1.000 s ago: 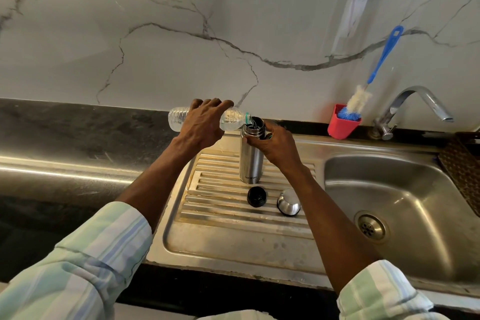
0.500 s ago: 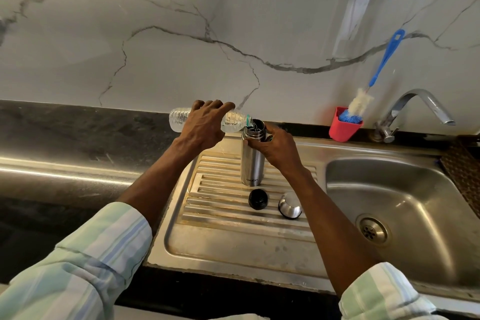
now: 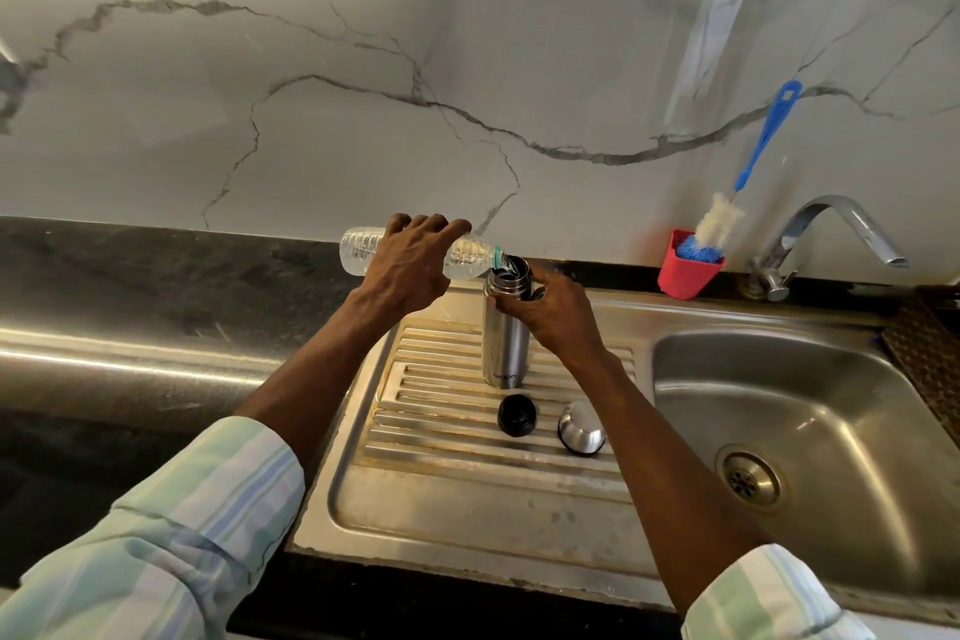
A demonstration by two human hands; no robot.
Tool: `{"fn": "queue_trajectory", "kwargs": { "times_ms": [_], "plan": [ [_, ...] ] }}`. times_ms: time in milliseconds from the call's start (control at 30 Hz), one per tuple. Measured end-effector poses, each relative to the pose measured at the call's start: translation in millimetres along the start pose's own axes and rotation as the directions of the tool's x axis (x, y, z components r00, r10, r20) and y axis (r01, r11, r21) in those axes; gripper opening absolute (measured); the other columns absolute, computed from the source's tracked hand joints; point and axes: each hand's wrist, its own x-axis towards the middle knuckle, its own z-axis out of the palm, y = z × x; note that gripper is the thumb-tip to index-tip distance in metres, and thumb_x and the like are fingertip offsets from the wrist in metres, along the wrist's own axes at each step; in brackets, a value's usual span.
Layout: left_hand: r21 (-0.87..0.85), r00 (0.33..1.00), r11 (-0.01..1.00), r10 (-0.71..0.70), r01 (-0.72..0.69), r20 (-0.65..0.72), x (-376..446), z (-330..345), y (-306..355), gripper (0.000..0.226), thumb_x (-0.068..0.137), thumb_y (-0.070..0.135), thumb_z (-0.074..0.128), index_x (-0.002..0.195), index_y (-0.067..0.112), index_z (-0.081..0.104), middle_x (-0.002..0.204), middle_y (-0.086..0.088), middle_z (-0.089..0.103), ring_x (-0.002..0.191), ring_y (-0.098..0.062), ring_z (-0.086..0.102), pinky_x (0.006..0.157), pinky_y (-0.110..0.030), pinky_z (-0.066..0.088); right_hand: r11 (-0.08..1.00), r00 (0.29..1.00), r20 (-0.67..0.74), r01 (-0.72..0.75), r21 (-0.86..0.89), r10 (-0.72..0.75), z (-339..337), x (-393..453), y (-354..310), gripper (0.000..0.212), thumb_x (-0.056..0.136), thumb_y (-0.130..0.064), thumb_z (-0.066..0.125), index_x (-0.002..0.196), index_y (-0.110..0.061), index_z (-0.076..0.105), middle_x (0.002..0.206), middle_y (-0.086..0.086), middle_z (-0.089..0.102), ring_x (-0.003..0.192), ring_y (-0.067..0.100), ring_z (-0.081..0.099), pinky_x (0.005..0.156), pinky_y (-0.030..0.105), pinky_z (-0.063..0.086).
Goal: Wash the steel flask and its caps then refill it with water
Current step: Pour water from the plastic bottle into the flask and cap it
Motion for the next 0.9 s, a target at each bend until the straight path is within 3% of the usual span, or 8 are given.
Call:
{"fn": "queue_trajectory", "kwargs": {
  "times_ms": [333, 900],
  "plan": [
    [-0.008, 1.0, 1.0, -0.005, 0.005, -0.006, 0.7, -4.1, -1.2, 0.075, 0.077, 0.017, 0.079, 0.144, 0.018, 0.045, 0.134, -0.014, 0.057, 0.122, -0.035, 0.052, 0.112, -0.046, 0.026, 1.0, 1.0, 0.002, -0.004, -0.002, 0.004, 0.1, 0.5, 0.6, 0.061, 0.073, -0.057, 0.074, 0.129, -0.036, 0.06, 0.116, -0.009, 0.07, 0.102, 0.01, 0.063, 0.088, 0.04, 0.054],
    [-0.019, 1.0, 1.0, -0.014, 0.013, -0.026, -2.6, -8.0, -5.3, 0.076, 0.075, 0.014, 0.08, 0.143, 0.017, 0.047, 0.133, -0.015, 0.058, 0.12, -0.037, 0.053, 0.111, -0.047, 0.026, 1.0, 1.0, 0.002, -0.017, -0.024, 0.017, -1.4, -0.3, -2.6, 0.056, 0.076, -0.05, 0.077, 0.128, -0.034, 0.061, 0.115, -0.007, 0.07, 0.096, 0.005, 0.058, 0.084, 0.031, 0.051]
  ]
}}
